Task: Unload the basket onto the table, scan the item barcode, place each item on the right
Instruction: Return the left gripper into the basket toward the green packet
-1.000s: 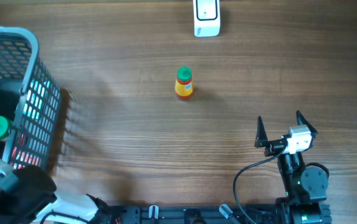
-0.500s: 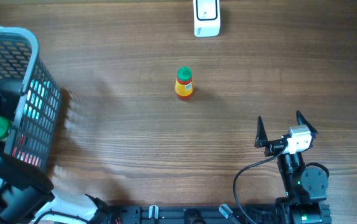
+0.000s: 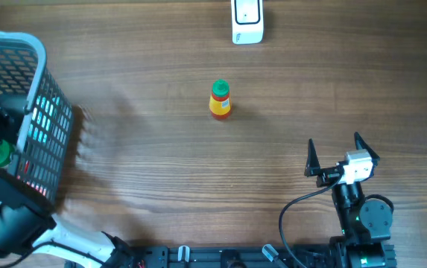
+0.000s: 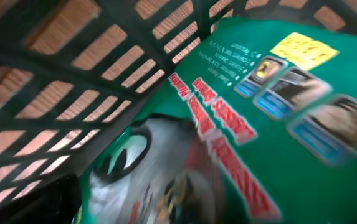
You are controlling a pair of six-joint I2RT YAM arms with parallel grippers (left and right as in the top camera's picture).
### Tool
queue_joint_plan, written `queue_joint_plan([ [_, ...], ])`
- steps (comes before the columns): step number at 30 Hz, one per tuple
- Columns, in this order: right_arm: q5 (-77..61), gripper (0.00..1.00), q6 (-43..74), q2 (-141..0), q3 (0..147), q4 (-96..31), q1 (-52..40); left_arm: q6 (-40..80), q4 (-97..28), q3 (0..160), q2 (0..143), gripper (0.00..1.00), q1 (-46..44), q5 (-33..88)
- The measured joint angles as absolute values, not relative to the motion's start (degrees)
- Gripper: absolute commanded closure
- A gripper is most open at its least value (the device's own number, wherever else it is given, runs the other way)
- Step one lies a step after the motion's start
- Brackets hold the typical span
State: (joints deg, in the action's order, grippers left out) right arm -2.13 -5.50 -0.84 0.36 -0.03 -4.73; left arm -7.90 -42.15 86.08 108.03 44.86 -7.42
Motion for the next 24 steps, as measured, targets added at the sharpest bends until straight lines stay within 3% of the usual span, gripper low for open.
queue_joint_plan([
  [1, -2.1, 0.00, -5.5, -0.8, 0.4, 0.0, -4.7, -8.2, -41.9, 86.1, 108.7, 0.33, 44.9, -7.4],
  [2, -2.1, 0.00, -5.5, -0.8, 0.4, 0.0, -4.7, -8.0, -41.8, 86.1, 109.2, 0.52, 44.9, -7.4],
  [4, -2.1, 0.00, -5.5, -0.8, 0.4, 0.0, -4.7, -8.2, -41.3, 86.0, 109.8, 0.72, 44.9, -7.2],
  [5, -2.1, 0.00, -5.5, -0.8, 0.4, 0.0, -4.7, -8.3, -40.9, 85.9, 109.8, 0.88, 44.9, -7.2],
  [6, -2.1, 0.00, -5.5, -0.8, 0.4, 0.0, -4.7, -8.8, -40.4, 85.9, 109.8, 0.96, 44.9, -7.2],
  [13, -2.1, 0.00, -5.5, -0.8, 0.4, 0.0, -4.7, -6.3, -40.6, 85.9, 106.0, 0.96, 44.9, -6.8],
  [24, -2.1, 0.00, -5.5, -0.8, 0.4, 0.0, -4.7, 8.3, -38.9, 87.9, 70.0, 0.96, 45.0, -6.2],
])
